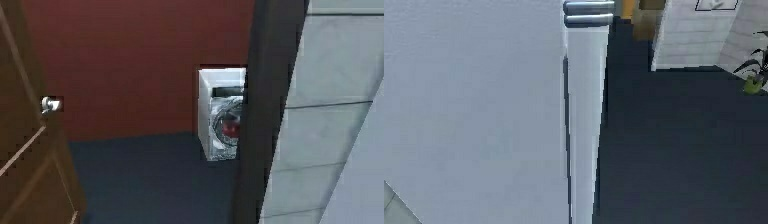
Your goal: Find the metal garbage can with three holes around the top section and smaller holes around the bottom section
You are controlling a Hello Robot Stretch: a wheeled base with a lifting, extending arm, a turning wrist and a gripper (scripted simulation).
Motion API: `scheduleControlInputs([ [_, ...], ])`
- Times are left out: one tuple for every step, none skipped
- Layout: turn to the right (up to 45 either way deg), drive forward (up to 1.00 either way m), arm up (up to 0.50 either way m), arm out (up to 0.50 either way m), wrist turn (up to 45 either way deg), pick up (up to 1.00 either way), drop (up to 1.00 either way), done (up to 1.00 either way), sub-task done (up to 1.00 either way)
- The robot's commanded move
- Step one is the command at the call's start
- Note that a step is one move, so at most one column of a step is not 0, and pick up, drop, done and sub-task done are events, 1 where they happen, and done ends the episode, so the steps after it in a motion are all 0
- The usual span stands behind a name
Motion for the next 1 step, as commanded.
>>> scheduleControlInputs([
  [-3.0, 0.0, 0.0, 0.0, 0.0, 0.0, 0.0, 0.0, 0.0],
])
